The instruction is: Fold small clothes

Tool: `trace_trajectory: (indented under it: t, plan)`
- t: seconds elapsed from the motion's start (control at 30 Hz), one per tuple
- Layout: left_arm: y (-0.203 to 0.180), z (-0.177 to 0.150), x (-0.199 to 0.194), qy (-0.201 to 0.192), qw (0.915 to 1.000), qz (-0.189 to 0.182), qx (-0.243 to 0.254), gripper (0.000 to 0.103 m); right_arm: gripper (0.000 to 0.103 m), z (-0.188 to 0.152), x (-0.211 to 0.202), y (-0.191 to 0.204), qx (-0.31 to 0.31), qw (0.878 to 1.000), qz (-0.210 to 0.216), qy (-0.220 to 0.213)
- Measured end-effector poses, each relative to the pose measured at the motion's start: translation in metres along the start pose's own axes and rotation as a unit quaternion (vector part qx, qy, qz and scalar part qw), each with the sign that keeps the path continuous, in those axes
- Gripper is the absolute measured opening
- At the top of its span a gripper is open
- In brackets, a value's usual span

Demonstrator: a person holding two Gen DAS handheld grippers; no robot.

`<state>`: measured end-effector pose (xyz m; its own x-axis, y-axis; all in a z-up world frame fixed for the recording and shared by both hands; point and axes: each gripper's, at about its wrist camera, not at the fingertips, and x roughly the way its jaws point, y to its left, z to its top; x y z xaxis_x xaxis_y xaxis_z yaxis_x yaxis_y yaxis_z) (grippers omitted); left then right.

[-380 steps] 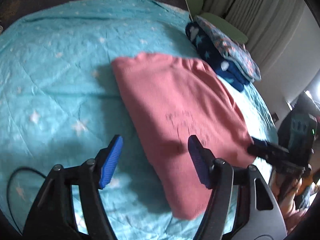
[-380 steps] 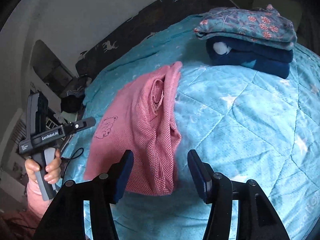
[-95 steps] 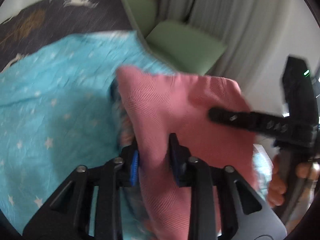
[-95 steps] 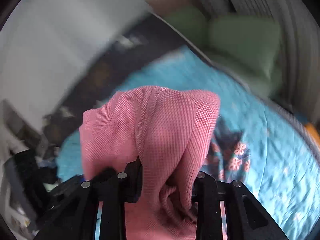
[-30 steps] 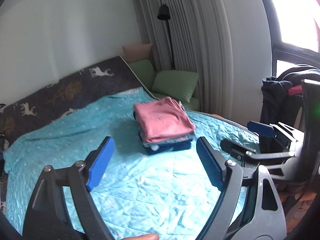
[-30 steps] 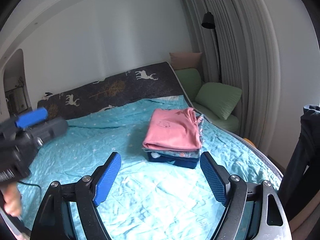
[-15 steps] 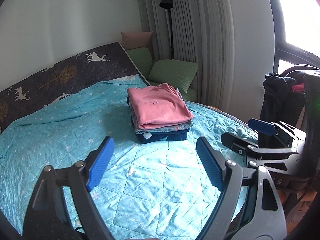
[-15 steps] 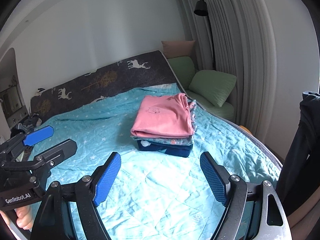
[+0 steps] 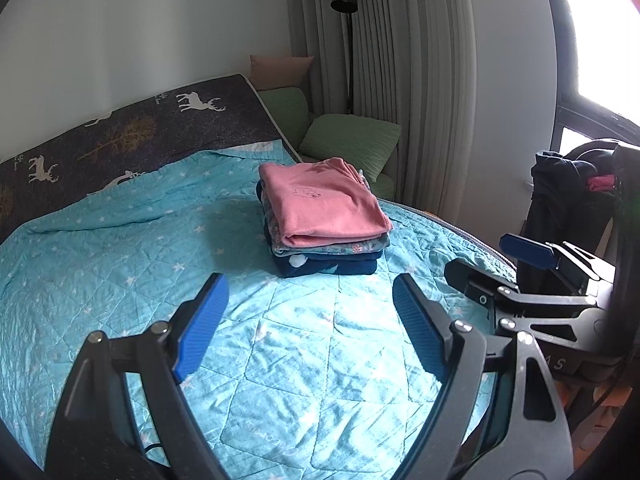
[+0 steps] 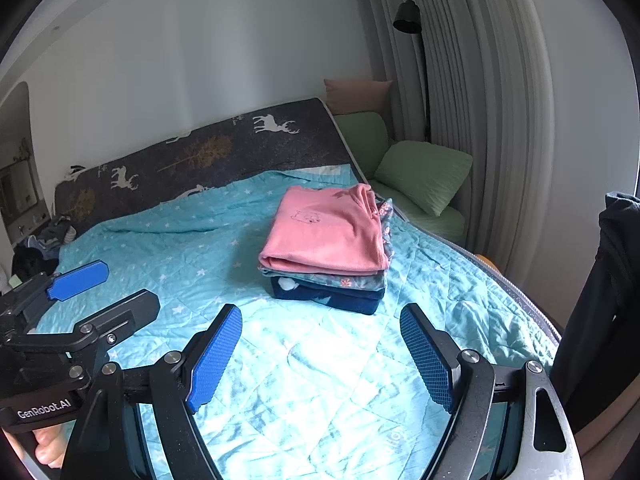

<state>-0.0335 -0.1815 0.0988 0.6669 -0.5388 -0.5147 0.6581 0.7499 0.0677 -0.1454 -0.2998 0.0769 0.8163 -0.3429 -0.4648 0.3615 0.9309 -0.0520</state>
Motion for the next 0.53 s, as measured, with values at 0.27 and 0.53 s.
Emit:
trace_trajectory:
  t: [0.27,0.53]
  plan:
    - [0.0050,-0.0019,0.0008,0.001,1.0000,0.005,-0.005,0.084,0.083,-0.0005,0.0031,0.0011,-0.004,1.000,-0.009,0.002]
    - [0.0056,-0.0021,0.0041,0.005,0.9999,0.009,-0.009,0.084,0.083,-0.0008,0.0074,-0.0077,0.006,1.000,-0.020,0.006]
